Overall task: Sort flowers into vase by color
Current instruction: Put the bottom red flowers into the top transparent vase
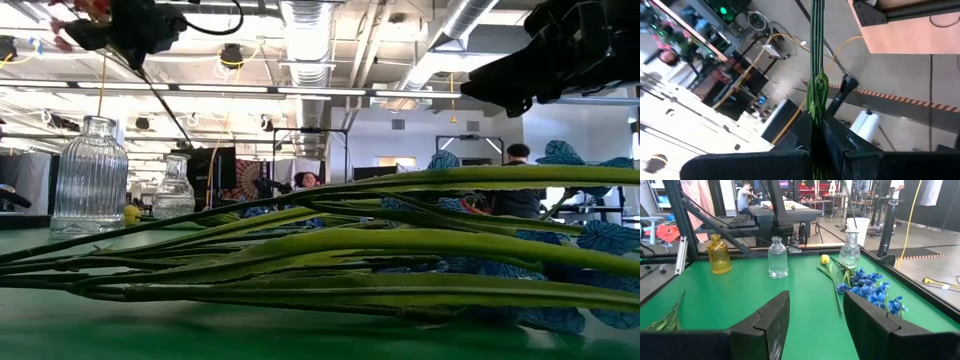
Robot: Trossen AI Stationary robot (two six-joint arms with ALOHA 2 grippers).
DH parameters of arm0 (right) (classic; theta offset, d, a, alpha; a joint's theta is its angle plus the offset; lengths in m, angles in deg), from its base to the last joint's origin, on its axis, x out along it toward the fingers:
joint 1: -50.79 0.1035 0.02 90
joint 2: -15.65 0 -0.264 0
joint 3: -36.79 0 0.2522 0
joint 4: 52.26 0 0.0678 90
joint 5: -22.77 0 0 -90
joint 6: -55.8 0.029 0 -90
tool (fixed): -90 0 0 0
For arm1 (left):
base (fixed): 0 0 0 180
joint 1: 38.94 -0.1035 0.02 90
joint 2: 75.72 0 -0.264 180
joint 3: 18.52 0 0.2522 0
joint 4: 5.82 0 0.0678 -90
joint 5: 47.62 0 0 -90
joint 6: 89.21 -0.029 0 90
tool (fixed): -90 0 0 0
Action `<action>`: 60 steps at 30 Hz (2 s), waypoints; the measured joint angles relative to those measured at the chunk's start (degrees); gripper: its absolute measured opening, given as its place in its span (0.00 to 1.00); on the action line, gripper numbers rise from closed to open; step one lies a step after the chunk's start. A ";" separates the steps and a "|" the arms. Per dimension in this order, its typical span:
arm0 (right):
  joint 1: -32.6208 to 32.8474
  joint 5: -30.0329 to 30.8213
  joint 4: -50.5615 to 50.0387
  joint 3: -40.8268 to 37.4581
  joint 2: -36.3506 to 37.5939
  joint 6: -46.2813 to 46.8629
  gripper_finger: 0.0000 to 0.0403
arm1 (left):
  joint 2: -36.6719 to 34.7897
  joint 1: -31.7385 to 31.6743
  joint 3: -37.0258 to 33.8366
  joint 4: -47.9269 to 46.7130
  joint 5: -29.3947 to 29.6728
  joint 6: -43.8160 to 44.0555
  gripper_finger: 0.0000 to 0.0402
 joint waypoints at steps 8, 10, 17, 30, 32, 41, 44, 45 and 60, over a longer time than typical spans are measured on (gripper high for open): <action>0.03 0.00 0.00 0.00 0.00 0.13 0.53 | 2.47 0.71 0.00 0.02 4.48 -1.01 0.00; 0.03 0.00 -0.02 0.00 0.00 0.17 0.53 | 2.47 0.74 0.00 0.04 4.46 -1.15 0.00; 0.03 0.00 -0.40 0.00 0.00 0.15 0.53 | 1.07 0.72 0.00 0.00 3.41 -0.11 0.00; 0.03 0.00 -0.90 0.02 0.00 0.16 0.53 | -6.24 0.65 0.00 -0.02 -3.26 1.28 0.00; 0.03 0.00 -0.87 0.02 0.00 0.58 0.53 | -7.13 0.65 0.00 -0.01 -5.04 1.69 0.00; 0.03 0.00 -0.87 0.02 0.00 1.07 0.53 | -8.14 -0.26 0.02 0.00 -7.20 1.81 0.00; 0.03 0.00 -0.87 0.02 0.00 1.08 0.53 | -8.05 -1.84 0.02 0.00 -7.19 1.78 0.00; 0.03 0.00 -0.87 0.02 0.00 1.09 0.53 | -7.96 -2.33 0.02 -0.02 -7.19 1.65 0.00; 0.03 0.00 -0.86 0.02 0.00 1.16 0.53 | -5.85 -3.13 0.04 0.02 -8.63 1.00 0.00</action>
